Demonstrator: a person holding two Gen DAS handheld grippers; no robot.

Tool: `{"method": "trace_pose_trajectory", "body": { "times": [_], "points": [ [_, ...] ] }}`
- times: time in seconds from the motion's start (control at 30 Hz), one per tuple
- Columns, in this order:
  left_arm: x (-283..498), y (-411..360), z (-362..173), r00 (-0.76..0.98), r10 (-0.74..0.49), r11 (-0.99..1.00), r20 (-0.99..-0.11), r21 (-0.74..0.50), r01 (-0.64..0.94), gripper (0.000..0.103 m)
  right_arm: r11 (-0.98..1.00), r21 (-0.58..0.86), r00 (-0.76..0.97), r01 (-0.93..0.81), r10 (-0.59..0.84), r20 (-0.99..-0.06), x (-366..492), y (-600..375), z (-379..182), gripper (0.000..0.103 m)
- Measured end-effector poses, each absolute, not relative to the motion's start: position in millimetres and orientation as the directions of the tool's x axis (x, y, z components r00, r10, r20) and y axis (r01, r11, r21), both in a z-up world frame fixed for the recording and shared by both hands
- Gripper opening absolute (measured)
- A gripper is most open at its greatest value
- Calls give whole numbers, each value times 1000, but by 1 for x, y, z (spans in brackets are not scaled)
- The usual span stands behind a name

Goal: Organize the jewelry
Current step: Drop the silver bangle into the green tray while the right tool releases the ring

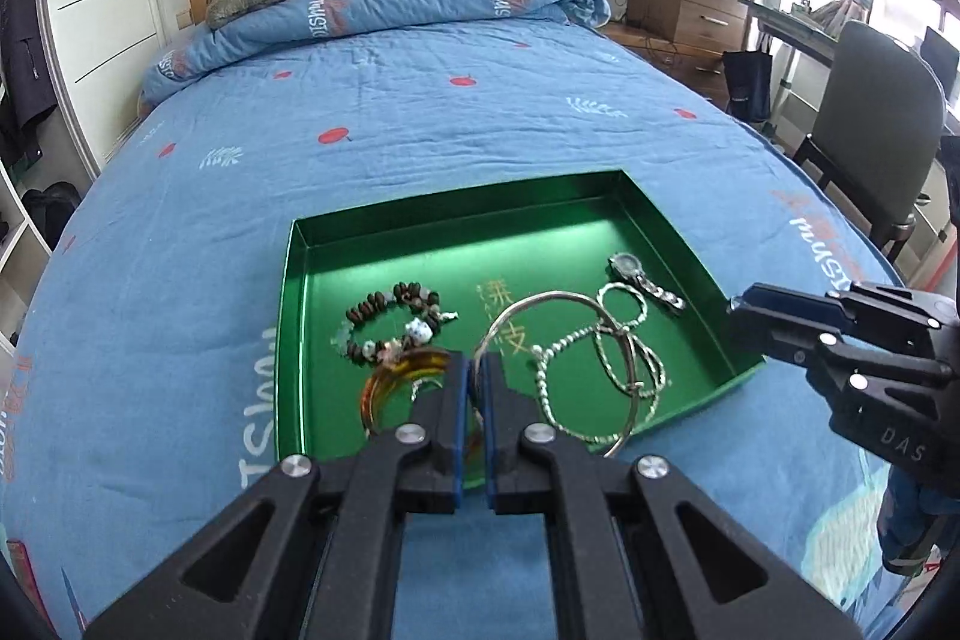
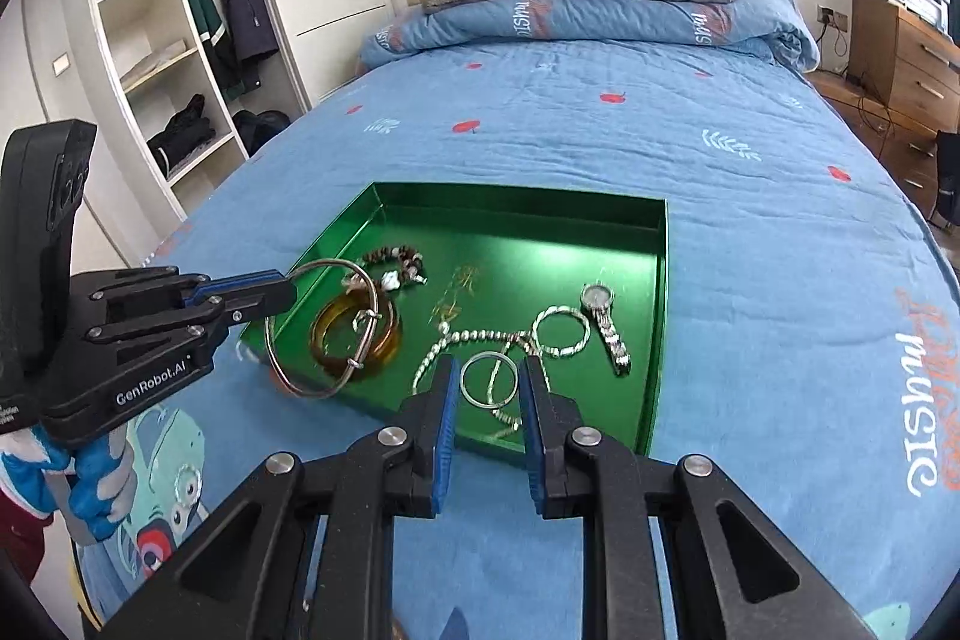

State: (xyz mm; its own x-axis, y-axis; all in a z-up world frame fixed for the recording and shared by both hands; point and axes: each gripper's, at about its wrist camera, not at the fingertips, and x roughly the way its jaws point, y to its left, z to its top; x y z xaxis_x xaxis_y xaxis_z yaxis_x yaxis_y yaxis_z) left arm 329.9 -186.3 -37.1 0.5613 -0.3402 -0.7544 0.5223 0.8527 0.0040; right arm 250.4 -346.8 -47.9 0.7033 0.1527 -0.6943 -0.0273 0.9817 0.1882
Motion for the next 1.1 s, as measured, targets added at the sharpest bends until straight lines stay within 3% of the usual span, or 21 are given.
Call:
{"method": "trace_pose_trajectory", "body": {
  "times": [0.23,0.5,0.8,0.93,1.03,1.1],
  "points": [
    [391,-216,-71,532,-275,867,-801,33,497,4,975,219,680,41,134,-721,332,-370,-62,20],
    [427,-237,-104,514,-218,868,-830,76,490,4,971,194,568,139,82,-819,385,-392,-105,20],
    [440,-242,-119,490,-196,868,-849,82,490,4,992,53,525,111,-13,-851,388,-382,-121,20],
    [439,-242,-119,487,-182,870,-854,91,485,4,990,72,530,120,-3,-848,386,-387,-120,27],
    [434,-237,-110,477,-223,867,-850,51,496,6,990,79,549,115,3,-836,378,-386,-109,44],
    [424,-229,-98,480,-258,862,-839,25,506,6,990,95,576,104,18,-817,369,-385,-96,46]
  ]
}}
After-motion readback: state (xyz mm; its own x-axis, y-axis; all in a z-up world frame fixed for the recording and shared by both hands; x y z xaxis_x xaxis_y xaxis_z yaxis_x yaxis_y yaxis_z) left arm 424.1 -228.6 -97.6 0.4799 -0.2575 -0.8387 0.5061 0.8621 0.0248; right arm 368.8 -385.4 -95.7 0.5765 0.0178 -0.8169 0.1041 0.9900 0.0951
